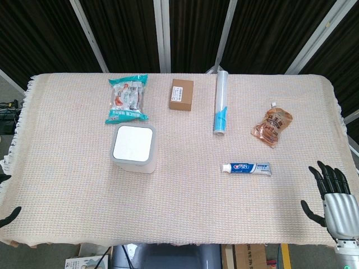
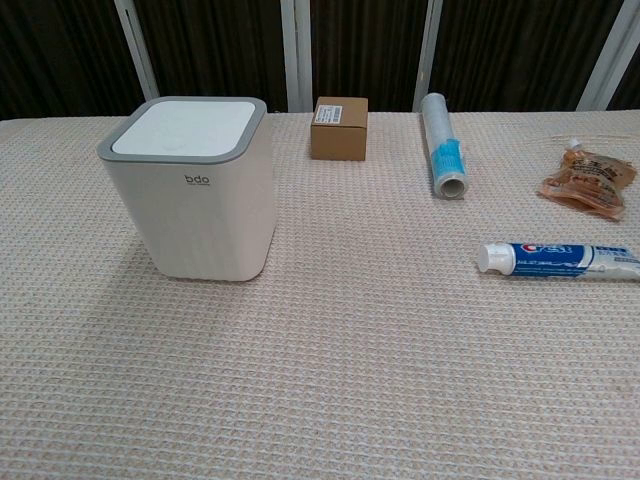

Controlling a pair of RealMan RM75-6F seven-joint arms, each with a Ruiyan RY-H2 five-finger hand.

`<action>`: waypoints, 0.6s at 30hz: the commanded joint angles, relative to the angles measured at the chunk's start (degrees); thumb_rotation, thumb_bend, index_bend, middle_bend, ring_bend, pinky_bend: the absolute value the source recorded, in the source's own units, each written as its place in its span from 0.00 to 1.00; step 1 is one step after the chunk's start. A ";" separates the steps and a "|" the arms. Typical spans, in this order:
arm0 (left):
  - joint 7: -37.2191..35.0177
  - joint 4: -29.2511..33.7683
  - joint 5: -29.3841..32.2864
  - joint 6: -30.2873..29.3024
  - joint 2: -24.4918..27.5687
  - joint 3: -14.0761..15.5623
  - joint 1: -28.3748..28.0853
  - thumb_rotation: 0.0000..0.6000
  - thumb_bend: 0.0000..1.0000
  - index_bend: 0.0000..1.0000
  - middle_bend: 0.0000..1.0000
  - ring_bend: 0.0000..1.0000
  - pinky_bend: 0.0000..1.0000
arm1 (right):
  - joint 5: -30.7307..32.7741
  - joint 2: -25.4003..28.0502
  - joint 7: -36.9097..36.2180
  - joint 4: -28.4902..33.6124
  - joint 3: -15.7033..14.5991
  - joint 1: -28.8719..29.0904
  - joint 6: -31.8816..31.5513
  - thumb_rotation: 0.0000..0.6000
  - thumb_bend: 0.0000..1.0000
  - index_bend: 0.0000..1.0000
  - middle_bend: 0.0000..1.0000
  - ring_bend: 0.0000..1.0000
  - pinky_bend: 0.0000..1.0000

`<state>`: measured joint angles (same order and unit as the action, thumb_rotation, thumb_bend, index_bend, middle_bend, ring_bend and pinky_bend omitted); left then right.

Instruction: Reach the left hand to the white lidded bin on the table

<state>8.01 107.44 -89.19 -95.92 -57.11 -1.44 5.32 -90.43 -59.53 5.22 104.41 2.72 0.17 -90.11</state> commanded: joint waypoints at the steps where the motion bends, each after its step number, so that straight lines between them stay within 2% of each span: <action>1: -0.19 0.07 -0.07 -0.08 0.12 0.02 0.03 1.00 0.27 0.25 0.22 0.08 0.09 | -0.04 -0.05 0.10 0.01 -0.05 0.01 0.06 1.00 0.30 0.12 0.01 0.02 0.06; 18: 0.23 0.54 -0.22 0.18 0.07 0.30 0.05 1.00 0.27 0.25 0.22 0.08 0.09 | 0.14 0.96 -1.41 0.25 0.05 -0.37 -0.51 1.00 0.30 0.12 0.01 0.02 0.06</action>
<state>8.19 107.94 -89.40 -95.80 -57.04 -1.13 5.42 -90.31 -58.59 3.83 104.71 2.80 -0.24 -90.67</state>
